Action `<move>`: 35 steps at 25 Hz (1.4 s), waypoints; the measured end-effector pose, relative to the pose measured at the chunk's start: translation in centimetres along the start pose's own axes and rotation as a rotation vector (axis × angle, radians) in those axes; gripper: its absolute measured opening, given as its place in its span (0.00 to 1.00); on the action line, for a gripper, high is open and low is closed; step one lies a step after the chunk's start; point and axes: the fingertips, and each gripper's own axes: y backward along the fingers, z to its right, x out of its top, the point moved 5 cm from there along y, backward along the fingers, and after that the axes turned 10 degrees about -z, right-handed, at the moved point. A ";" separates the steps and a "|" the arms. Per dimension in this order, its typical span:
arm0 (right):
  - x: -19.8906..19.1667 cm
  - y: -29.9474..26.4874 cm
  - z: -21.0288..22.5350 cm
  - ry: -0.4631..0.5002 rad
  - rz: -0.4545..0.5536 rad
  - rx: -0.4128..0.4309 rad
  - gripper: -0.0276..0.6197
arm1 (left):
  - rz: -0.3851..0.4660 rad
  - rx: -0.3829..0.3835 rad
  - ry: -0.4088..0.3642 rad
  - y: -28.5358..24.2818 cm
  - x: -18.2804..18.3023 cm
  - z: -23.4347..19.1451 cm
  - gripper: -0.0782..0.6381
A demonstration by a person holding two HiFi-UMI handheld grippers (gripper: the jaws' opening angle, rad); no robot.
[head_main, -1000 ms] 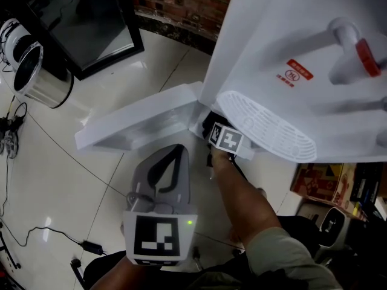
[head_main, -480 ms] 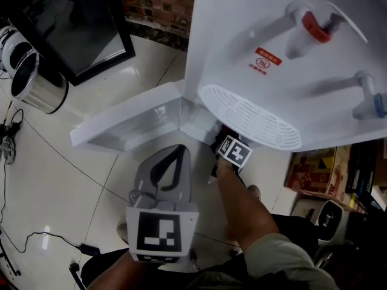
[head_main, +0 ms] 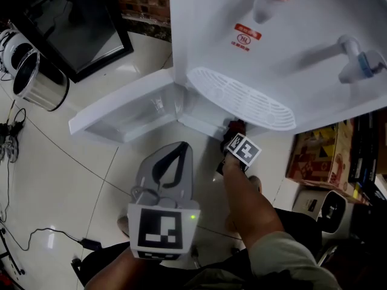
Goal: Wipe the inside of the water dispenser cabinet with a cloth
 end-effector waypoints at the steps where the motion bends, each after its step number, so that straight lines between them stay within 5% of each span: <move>1: 0.0 0.0 0.0 0.002 -0.002 0.006 0.20 | -0.003 0.002 0.002 0.0 -0.1 0.1 0.11; 6: 0.5 1.3 -2.7 0.135 0.040 0.075 0.20 | 0.009 0.023 0.003 0.2 0.1 -0.5 0.11; 12: -0.5 3.8 -12.6 0.399 0.157 0.361 0.20 | 0.023 0.071 0.042 0.9 -0.5 -3.0 0.11; 16: -2.7 3.5 -16.6 0.477 0.119 0.442 0.20 | 0.004 0.114 0.087 1.1 -1.4 -5.1 0.11; 29: -5.3 -3.9 -19.8 0.452 -0.132 0.360 0.20 | -0.008 0.140 0.167 -0.1 -1.0 -9.0 0.11; 35: -5.5 -5.3 -19.2 0.443 -0.168 0.321 0.20 | -0.030 0.131 0.180 -0.8 -1.2 -9.2 0.11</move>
